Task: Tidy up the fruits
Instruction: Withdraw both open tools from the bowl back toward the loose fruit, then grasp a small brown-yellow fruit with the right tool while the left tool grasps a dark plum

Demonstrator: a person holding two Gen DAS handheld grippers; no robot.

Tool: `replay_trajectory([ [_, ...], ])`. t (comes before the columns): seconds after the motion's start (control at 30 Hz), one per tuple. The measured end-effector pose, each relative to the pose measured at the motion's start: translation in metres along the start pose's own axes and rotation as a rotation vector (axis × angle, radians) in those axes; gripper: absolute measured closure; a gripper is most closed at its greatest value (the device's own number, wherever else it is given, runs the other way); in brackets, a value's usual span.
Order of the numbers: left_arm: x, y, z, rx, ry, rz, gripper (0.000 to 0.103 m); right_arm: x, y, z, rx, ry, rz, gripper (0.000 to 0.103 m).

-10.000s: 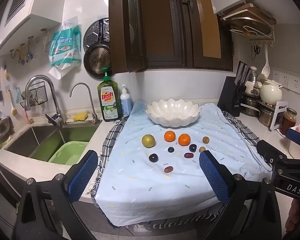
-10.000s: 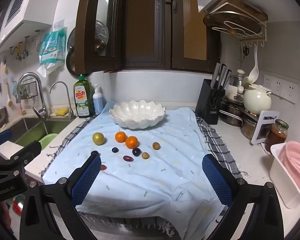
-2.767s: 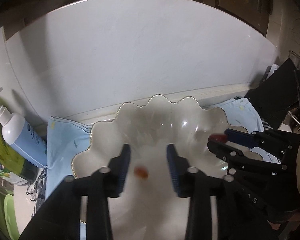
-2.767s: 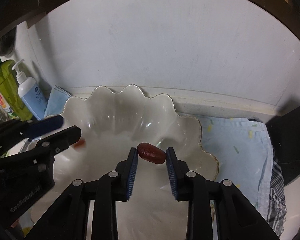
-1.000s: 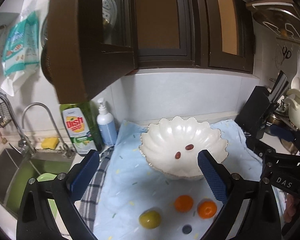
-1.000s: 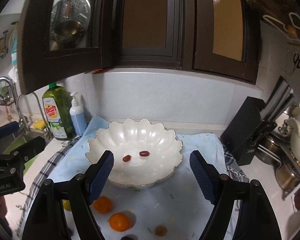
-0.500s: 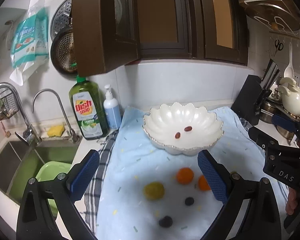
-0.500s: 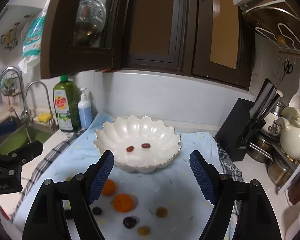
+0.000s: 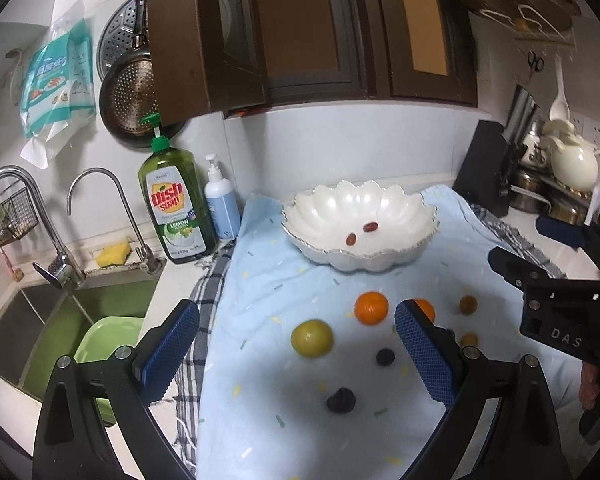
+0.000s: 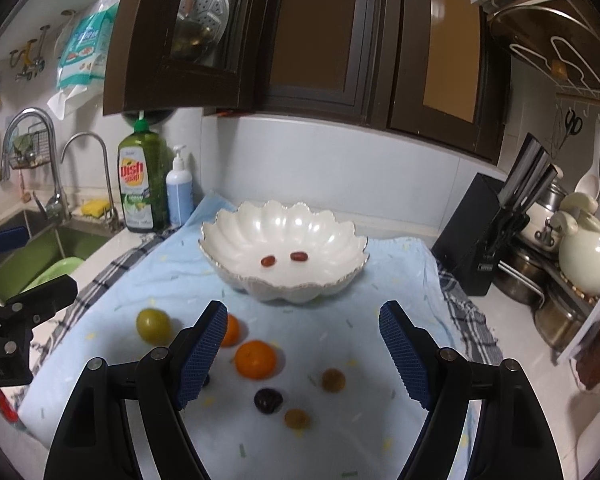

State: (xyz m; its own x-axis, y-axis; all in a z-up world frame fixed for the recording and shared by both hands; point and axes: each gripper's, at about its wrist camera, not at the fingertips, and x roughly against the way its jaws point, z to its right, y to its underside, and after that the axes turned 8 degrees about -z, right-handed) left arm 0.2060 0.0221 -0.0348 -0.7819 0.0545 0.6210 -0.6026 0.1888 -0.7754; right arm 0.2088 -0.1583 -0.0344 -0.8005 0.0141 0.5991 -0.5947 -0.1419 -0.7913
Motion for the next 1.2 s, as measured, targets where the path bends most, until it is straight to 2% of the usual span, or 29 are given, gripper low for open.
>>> replay_trajectory([
  [0.3,-0.013,0.023,0.008,-0.007,0.025,-0.061,0.005,-0.017,0.026,-0.001,-0.014,-0.033,-0.099,0.024],
  [0.57,-0.037,0.042,0.017,0.002,0.065,-0.141,0.016,-0.037,0.046,0.001,-0.032,-0.055,-0.173,0.024],
  [0.83,-0.058,0.056,0.023,0.0,0.066,-0.187,0.026,-0.054,0.061,0.0,-0.011,-0.047,-0.225,0.025],
  [1.2,-0.083,0.067,0.029,0.015,0.103,-0.278,0.039,-0.08,0.074,0.002,-0.044,-0.095,-0.312,0.042],
])
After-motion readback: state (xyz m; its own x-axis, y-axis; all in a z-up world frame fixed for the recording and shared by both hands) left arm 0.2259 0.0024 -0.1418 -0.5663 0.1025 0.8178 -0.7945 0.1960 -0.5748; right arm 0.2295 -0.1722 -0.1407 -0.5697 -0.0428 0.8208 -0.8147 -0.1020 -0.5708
